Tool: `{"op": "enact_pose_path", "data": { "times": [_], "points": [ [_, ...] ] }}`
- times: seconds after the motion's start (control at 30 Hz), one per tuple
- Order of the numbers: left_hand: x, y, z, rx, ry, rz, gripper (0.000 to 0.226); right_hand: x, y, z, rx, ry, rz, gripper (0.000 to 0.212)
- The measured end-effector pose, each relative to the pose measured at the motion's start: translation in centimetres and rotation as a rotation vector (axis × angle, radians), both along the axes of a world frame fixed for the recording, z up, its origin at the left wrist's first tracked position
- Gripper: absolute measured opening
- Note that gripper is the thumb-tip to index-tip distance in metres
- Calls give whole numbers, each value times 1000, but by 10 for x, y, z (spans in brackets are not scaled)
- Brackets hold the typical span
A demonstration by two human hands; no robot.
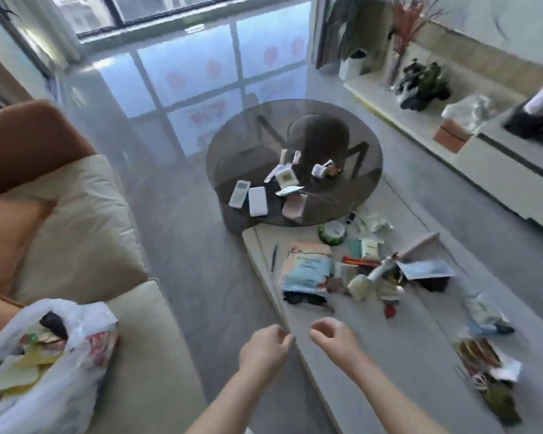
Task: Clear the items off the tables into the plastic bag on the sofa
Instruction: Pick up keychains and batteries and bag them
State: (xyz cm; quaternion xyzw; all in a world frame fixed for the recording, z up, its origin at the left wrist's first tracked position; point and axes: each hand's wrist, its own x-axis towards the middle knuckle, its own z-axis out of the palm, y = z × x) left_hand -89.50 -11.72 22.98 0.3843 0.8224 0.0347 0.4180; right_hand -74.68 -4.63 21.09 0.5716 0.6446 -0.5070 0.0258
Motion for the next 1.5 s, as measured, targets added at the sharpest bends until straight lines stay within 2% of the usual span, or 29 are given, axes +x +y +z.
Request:
{"op": "enact_pose_path", "data": {
  "times": [0.37, 0.6, 0.83, 1.0, 1.1, 1.27, 1.37, 1.5],
  "points": [
    [193, 41, -32, -73, -28, -349, 34, 223, -2, -29, -44, -143, -311, 26],
    [266, 67, -68, -102, 19, -636, 37, 313, -1, -56, -57, -211, -518, 20],
    [320, 105, -130, -33, 43, -876, 38, 370, 0, -111, -38, -275, -678, 22],
    [365, 133, -174, 66, -5, -933, 39, 392, 0, -161, -28, -316, -691, 27],
    [397, 151, -201, 105, -31, -939, 40, 403, 6, -190, -19, -282, -679, 38],
    [441, 166, -248, 104, -97, -836, 42, 420, 24, -233, 62, -320, -755, 45],
    [456, 166, -275, 88, -45, -782, 45, 428, 35, -253, 92, -405, -778, 45],
    [457, 160, -299, 92, 96, -824, 48, 428, 46, -271, 116, -471, -832, 41]
  ]
}}
